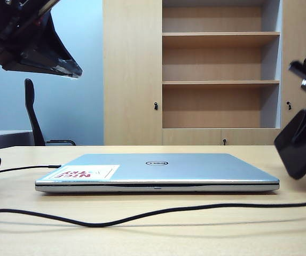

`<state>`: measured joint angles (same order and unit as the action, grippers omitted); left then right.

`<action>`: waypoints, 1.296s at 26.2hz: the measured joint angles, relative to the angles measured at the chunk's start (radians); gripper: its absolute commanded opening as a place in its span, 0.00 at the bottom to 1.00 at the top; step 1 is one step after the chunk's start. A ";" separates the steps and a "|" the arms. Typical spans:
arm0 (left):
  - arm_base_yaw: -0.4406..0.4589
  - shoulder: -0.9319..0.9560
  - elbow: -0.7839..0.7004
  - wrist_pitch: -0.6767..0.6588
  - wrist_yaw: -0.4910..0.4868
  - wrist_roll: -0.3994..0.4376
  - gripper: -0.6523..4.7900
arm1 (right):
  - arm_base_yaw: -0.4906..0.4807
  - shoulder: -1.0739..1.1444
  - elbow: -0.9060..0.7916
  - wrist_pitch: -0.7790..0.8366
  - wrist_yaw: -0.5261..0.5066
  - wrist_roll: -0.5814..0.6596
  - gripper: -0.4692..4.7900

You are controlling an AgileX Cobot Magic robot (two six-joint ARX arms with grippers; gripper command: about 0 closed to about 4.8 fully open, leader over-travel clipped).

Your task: Pick up the charging cable and the phone, plug the charging cable into the charging port on the phone, and finally place them back on the table.

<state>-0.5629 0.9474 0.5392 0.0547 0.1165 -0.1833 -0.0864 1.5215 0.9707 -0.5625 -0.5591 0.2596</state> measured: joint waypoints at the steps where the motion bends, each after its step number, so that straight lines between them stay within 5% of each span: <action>1: 0.000 0.000 0.000 0.000 0.000 0.000 0.11 | 0.000 0.021 0.008 0.003 0.000 -0.003 0.08; 13: 0.000 0.000 0.000 0.000 0.000 0.000 0.11 | 0.001 0.137 0.066 0.029 0.006 -0.018 0.08; 17: 0.000 0.000 0.000 0.000 0.000 0.000 0.11 | 0.002 0.137 0.066 0.029 0.027 -0.018 0.29; 22: 0.000 0.000 0.000 0.000 0.000 0.001 0.11 | 0.002 0.142 0.068 0.031 0.095 -0.045 0.30; 34: 0.000 -0.001 0.000 0.000 0.000 0.010 0.11 | 0.002 0.142 0.288 -0.216 0.269 -0.135 0.31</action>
<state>-0.5632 0.9466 0.5392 0.0544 0.1169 -0.1738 -0.0849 1.6638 1.2587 -0.7788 -0.2905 0.1242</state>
